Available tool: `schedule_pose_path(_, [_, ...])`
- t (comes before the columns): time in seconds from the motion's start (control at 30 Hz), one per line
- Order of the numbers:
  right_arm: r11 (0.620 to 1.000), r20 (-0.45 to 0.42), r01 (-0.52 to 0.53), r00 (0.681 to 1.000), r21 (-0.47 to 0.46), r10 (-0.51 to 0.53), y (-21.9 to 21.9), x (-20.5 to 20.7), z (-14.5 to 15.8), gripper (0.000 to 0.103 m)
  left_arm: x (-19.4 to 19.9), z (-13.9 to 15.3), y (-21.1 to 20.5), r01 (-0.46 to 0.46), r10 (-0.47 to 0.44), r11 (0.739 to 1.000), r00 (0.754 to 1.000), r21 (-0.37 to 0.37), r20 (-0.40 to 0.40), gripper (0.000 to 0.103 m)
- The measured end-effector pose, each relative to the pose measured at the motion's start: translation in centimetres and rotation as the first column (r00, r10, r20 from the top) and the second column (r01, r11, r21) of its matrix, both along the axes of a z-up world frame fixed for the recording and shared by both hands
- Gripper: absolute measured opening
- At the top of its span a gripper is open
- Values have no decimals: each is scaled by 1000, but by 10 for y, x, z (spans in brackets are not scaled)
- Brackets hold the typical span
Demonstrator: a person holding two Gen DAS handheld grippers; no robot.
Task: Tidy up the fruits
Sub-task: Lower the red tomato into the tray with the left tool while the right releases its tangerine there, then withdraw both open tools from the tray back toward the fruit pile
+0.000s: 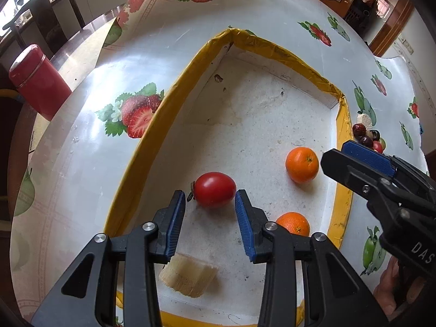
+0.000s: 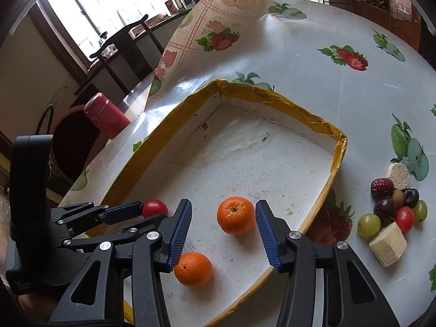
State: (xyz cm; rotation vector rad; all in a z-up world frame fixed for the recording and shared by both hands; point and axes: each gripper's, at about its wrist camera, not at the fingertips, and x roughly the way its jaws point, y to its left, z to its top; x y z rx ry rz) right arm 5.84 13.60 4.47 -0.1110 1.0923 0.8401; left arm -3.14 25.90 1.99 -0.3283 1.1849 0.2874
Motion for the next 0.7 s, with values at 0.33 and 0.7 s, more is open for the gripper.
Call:
schedule_pose_path(0.33, [993, 23, 106, 994, 51, -107, -69, -12, 34, 58, -5, 27, -33, 47, -46, 999, 997, -19, 58, 36])
schedule_pose_path(0.7, [972, 6, 232, 973, 33, -232, -147, -20, 34, 58, 1, 41, -81, 130, -128, 991, 988, -23, 82, 36])
